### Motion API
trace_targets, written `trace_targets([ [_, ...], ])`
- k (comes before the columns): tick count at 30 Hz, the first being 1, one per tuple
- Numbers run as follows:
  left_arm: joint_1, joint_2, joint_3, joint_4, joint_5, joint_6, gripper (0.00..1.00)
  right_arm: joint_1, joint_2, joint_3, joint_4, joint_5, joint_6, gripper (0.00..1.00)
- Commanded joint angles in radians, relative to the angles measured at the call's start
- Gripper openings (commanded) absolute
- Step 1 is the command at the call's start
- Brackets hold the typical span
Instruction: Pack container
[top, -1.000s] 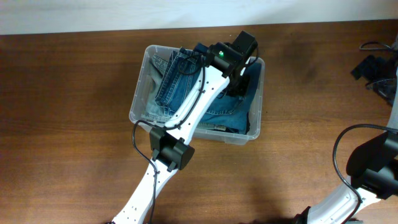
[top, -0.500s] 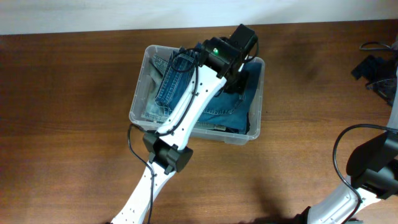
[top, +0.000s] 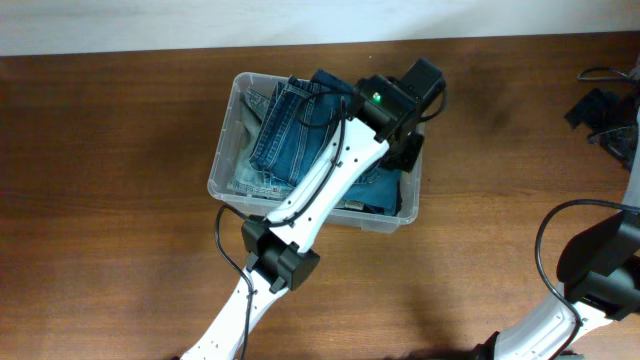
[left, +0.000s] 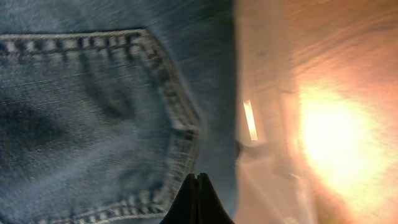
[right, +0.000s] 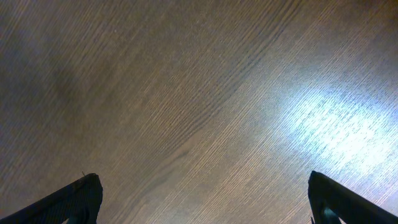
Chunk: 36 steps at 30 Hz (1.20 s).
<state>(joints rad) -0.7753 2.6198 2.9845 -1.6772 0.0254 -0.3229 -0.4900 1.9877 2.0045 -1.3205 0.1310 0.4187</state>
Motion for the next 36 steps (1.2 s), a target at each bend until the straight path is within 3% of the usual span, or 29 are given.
trace_targets([
  [1,0.019,-0.018,-0.071,0.018,-0.04,-0.021,0.0,-0.001,0.011,-0.003,0.0,0.012,0.005,0.98],
  [9,0.019,-0.018,-0.305,0.146,-0.002,-0.024,0.01,-0.001,0.011,-0.003,0.0,0.012,0.005,0.98],
  [15,0.019,-0.021,-0.346,0.181,0.025,-0.023,0.01,-0.001,0.011,-0.003,0.0,0.012,0.005,0.98],
  [28,0.111,-0.141,-0.238,0.228,-0.47,-0.023,0.01,-0.001,0.011,-0.003,0.0,0.012,0.005,0.98],
  [32,0.189,-0.13,-0.24,0.241,-0.416,-0.023,0.01,-0.001,0.011,-0.003,0.0,0.012,0.005,0.98],
  [36,0.269,-0.112,-0.261,0.233,-0.259,-0.023,0.01,-0.001,0.011,-0.003,0.0,0.012,0.005,0.98],
])
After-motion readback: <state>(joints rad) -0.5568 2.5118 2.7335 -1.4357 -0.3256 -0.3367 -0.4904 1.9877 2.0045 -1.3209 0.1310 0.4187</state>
